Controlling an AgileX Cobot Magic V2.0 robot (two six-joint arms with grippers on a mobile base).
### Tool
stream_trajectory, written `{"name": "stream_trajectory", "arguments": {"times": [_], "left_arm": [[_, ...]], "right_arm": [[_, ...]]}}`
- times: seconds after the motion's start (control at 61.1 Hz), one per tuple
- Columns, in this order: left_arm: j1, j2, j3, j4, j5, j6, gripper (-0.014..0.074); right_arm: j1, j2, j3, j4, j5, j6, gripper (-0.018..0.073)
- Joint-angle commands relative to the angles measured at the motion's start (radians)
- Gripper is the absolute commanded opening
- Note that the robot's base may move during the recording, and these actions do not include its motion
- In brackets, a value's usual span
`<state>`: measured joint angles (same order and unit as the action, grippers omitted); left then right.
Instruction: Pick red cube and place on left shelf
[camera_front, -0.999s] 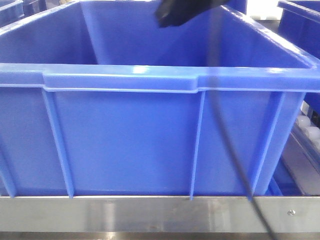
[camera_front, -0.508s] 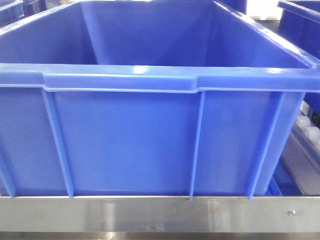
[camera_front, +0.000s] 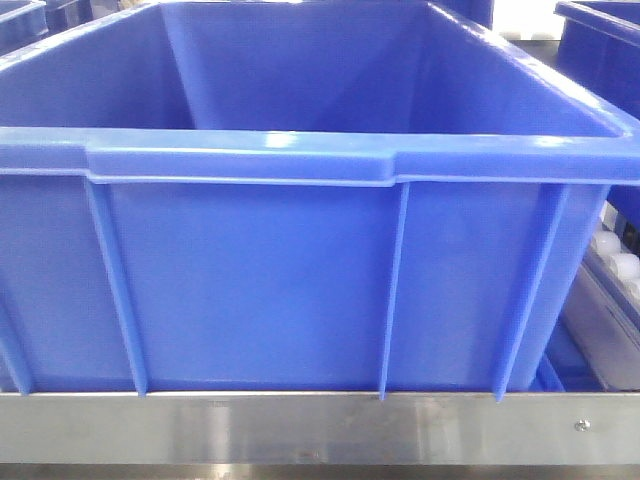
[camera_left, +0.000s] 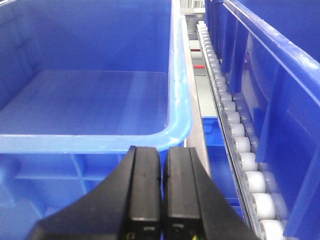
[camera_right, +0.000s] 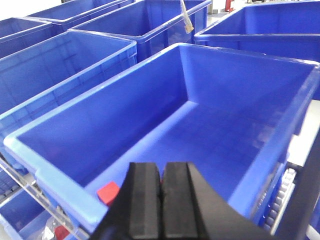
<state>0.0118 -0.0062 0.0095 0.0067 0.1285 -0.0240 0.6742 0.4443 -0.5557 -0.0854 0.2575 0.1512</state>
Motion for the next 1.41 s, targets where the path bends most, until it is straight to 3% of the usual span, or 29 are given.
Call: {"name": "stream_trajectory", "arguments": {"times": [0.0,0.622,0.802,0.982,1.146,1.261,1.392], "left_arm": [[-0.006,-0.015,0.023,-0.007,-0.089,-0.001,0.0102],[-0.006,-0.015,0.023,-0.007,-0.089,-0.001,0.0102],[-0.006,-0.015,0.023,-0.007,-0.089,-0.001,0.0102],[-0.006,-0.015,0.023,-0.007,-0.089,-0.001,0.0102],[-0.006,-0.015,0.023,-0.007,-0.089,-0.001,0.0102],[-0.006,-0.015,0.023,-0.007,-0.089,-0.001,0.0102],[-0.006,-0.015,0.023,-0.007,-0.089,-0.001,0.0102]], "right_arm": [[0.0,-0.014,-0.026,-0.014,-0.052,-0.008,0.0057],[-0.024,-0.021,-0.009,-0.014,-0.041,-0.008,0.0057],[-0.196,-0.104,0.09,0.008,-0.045,-0.008,0.0057],[-0.433,-0.241,0.253,0.01,-0.059,-0.008,0.0057],[-0.605,-0.348,0.381,0.016,-0.102,-0.008,0.0057],[-0.673,-0.406,0.45,0.016,-0.155,-0.011,0.0057],[-0.699,-0.48,0.513,0.027,-0.217,-0.034,0.0057]]}}
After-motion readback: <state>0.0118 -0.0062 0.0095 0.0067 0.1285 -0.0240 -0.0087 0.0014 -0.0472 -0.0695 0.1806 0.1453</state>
